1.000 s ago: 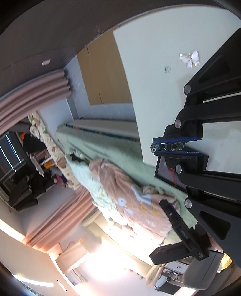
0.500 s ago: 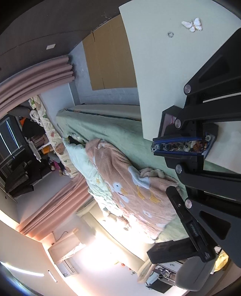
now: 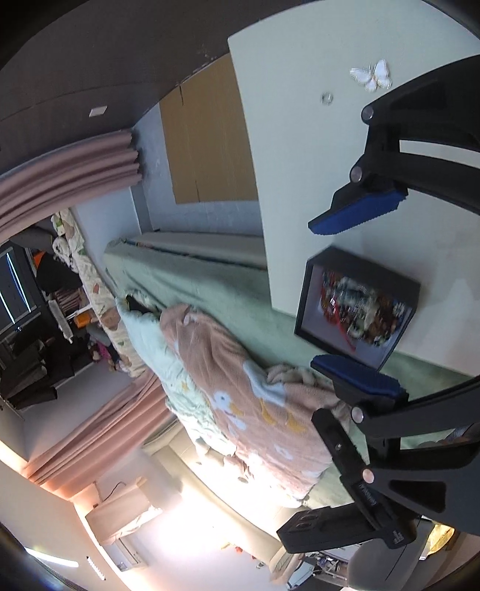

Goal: Organize jewelry
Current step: 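Lower the grey bead bracelet into the black box and open the right tool, then grasp the small silver ring with the left tool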

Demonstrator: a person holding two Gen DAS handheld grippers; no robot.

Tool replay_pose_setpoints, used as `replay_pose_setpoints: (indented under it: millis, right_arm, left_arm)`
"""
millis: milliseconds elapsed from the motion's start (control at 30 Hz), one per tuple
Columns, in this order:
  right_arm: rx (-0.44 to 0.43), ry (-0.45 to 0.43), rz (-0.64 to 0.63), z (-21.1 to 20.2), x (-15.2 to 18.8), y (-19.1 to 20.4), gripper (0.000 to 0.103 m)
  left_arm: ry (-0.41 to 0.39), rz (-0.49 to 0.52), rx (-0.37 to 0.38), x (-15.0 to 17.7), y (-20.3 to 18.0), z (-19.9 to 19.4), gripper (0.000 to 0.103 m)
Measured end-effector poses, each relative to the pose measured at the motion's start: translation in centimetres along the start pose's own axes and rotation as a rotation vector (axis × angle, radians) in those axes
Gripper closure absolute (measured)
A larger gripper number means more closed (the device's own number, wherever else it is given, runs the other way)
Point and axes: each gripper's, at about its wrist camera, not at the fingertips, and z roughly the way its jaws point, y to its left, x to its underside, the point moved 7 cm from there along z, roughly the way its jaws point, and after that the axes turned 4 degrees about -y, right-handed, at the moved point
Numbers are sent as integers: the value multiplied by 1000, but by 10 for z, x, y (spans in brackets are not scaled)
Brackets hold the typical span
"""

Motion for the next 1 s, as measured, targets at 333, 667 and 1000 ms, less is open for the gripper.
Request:
replay_pose_setpoints:
  millis: [333, 667, 1000]
  right_arm:
    - [133, -4, 116, -29, -4, -72, 8]
    - [227, 60, 206, -46, 3, -124, 8]
    - [265, 117, 265, -56, 14, -161, 14]
  left_arm:
    - [34, 95, 17, 3, -48, 10, 6]
    - [92, 207, 29, 18, -98, 23, 6]
    - [138, 278, 64, 27, -147, 44, 6]
